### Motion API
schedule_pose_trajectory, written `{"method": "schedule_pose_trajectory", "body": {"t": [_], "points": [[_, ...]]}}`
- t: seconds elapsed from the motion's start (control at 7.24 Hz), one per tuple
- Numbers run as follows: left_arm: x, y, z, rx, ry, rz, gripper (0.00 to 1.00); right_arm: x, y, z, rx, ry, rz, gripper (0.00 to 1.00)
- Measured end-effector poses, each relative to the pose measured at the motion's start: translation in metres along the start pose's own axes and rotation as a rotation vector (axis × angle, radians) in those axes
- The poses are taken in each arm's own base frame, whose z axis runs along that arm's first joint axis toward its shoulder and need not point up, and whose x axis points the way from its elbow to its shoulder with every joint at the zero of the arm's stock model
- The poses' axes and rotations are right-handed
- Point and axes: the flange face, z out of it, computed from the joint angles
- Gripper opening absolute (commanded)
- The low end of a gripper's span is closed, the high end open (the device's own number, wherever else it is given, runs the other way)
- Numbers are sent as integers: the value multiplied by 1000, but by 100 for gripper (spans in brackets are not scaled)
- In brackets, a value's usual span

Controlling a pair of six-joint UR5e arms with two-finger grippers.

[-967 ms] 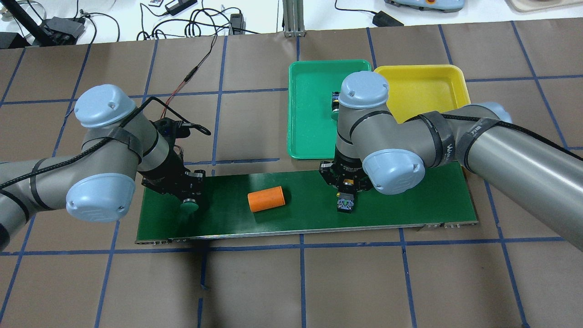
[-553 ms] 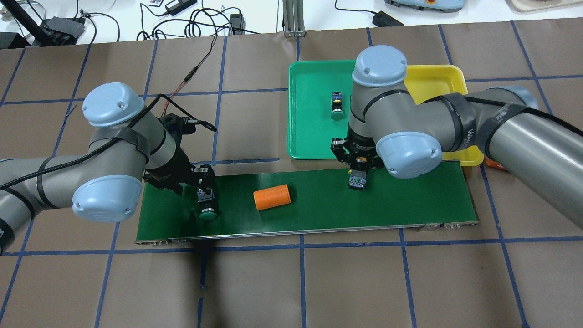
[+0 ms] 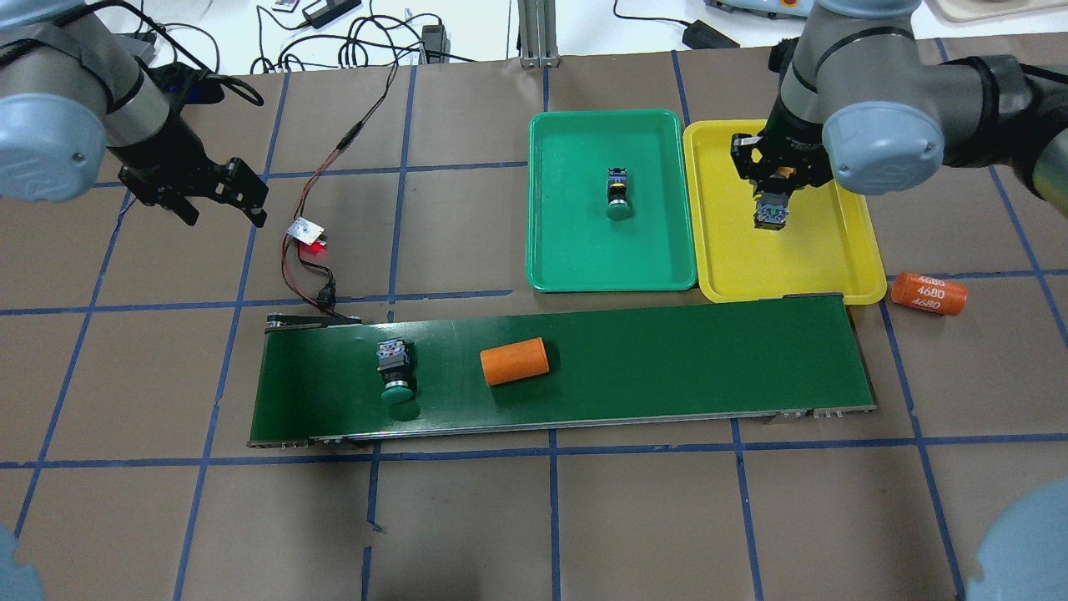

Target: Sort buttons by color to trays

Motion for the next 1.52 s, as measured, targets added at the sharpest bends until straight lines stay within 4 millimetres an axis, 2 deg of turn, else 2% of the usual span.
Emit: {"method": "schedule_pose_trajectory", "body": {"t": [0.14, 0.28, 0.41, 0.55, 0.69, 0.83, 0.97, 1.11, 1.24, 1.38, 1.52], "points": [[-52, -36, 19, 24, -35, 97, 100, 9, -22, 23, 18, 1, -2, 71], [-101, -68, 42, 51, -62, 179, 100, 11, -34, 47, 25, 2, 2, 100], [-140, -94, 67, 69, -66, 256, 100, 11, -37, 64, 16, 2, 7, 100], [-175, -115, 95, 86, -60, 338, 100, 11, -36, 65, 14, 0, 8, 100], [-201, -129, 118, 98, -57, 397, 100, 11, -31, 56, 10, -2, 7, 100], [-215, -138, 141, 97, -48, 427, 100, 10, -20, 36, -5, -4, 4, 100], [-219, -139, 164, 84, -22, 435, 80, 13, -2, 0, -29, -4, 1, 100], [-216, -135, 184, 67, 16, 431, 31, 17, 23, -44, -55, -2, -2, 100], [-211, -129, 196, 48, 42, 427, 0, 21, 52, -90, -74, -1, -4, 100], [-207, -125, 199, 38, 51, 424, 0, 25, 81, -128, -87, -1, -6, 100], [-202, -122, 195, 25, 64, 406, 0, 27, 104, -152, -95, -1, -13, 100]]}}
